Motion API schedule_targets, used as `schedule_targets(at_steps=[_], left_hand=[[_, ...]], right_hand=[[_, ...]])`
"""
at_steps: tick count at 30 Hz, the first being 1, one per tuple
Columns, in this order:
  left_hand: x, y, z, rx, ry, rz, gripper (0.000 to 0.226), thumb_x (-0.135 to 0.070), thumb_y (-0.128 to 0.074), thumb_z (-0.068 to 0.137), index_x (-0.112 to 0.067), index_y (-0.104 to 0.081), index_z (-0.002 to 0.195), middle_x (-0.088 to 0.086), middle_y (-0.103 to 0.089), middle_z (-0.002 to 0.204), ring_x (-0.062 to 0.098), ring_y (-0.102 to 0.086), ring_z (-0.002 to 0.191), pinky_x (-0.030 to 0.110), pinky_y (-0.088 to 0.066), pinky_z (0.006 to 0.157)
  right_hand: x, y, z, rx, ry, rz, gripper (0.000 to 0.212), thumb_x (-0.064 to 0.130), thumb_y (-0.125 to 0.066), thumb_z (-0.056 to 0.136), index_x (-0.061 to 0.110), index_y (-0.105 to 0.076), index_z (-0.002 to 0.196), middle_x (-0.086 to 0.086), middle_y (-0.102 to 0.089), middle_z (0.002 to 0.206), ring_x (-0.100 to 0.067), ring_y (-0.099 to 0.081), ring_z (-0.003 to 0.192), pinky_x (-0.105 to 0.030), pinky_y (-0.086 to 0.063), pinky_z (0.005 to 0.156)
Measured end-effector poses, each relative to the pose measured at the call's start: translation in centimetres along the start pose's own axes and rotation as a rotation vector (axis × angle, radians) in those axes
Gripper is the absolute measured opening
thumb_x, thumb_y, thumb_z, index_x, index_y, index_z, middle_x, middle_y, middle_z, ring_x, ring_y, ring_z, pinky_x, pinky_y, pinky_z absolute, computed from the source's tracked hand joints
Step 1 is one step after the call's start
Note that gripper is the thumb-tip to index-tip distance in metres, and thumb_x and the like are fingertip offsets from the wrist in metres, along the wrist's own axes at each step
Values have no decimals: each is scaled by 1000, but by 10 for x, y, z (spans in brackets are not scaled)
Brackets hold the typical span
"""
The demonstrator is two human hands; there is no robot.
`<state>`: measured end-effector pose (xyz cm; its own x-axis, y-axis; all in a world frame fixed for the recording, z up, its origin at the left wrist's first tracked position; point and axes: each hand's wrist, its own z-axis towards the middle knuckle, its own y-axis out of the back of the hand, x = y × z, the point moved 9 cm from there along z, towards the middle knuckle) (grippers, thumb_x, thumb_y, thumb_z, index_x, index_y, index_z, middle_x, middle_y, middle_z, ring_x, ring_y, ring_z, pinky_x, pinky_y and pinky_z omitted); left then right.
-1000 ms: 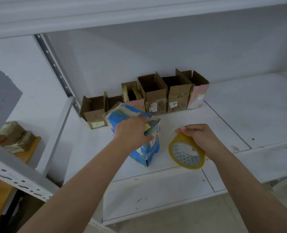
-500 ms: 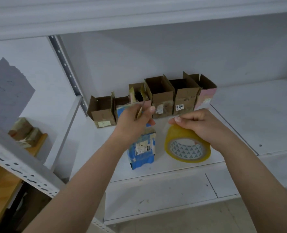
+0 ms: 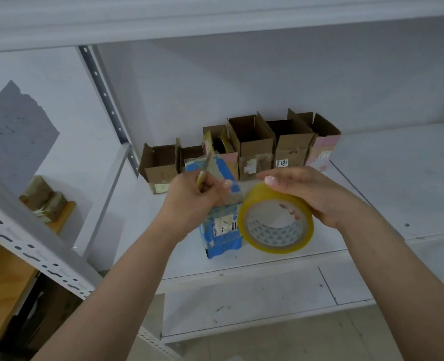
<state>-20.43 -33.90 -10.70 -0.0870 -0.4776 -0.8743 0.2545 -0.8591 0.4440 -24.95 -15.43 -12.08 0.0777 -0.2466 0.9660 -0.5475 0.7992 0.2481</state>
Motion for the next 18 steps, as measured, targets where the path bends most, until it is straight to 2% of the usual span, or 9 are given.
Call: schedule_targets(at_steps=[3,5,7,10,13,15,18], left_hand=[[36,36,-12,-159,114,-46,30,-32,-69,87,-14,-59,65,-12,-65,58,-5,-60,54,13,-45,50],[64,59,-25,-267,204,-81,30,-35,-67,88,-12,-62,70,-10,-65,60,0,-60,56,22,-43,58],[85,63,-38,-302,258,-86,31,-38,-65,89,-13,-64,71,-7,-65,59,3,-59,58,27,-41,63],[96,53,-45,-333,265,-96,32,-39,-63,91,-14,-63,70,-9,-65,61,1,-61,63,23,-40,63],[99,48,-45,-368,266,-111,33,-39,-62,92,-14,-62,69,-8,-66,63,1,-62,69,20,-39,63],[102,47,-44,-377,264,-110,33,-39,-61,92,-15,-61,69,-9,-66,64,0,-61,69,20,-38,62],[106,45,-43,-381,274,-109,33,-38,-61,93,-13,-63,71,-10,-65,62,-1,-60,66,19,-38,61]], right_hand=[[-13,15,5,-10,-28,-22,64,64,-76,51,24,-74,101,-4,-75,97,-22,-72,91,-36,-56,82],[-24,28,9,-68,-69,-101,58,61,-78,50,19,-75,89,-4,-75,86,-17,-72,77,-29,-56,71],[-29,39,15,-140,-69,-275,46,56,-80,55,15,-71,76,-2,-72,73,-15,-68,67,-32,-56,67],[-25,51,27,-220,-29,-415,35,54,-80,61,22,-66,65,-2,-69,72,-20,-65,72,-44,-54,79],[-13,54,38,-201,8,-490,37,68,-75,54,34,-66,66,3,-69,74,-26,-65,81,-52,-54,84],[-10,54,43,-180,6,-495,47,75,-69,44,34,-66,66,4,-68,73,-27,-65,81,-54,-53,85],[-18,54,51,-172,-10,-486,47,74,-69,44,32,-67,66,4,-69,72,-25,-65,80,-52,-54,85]])
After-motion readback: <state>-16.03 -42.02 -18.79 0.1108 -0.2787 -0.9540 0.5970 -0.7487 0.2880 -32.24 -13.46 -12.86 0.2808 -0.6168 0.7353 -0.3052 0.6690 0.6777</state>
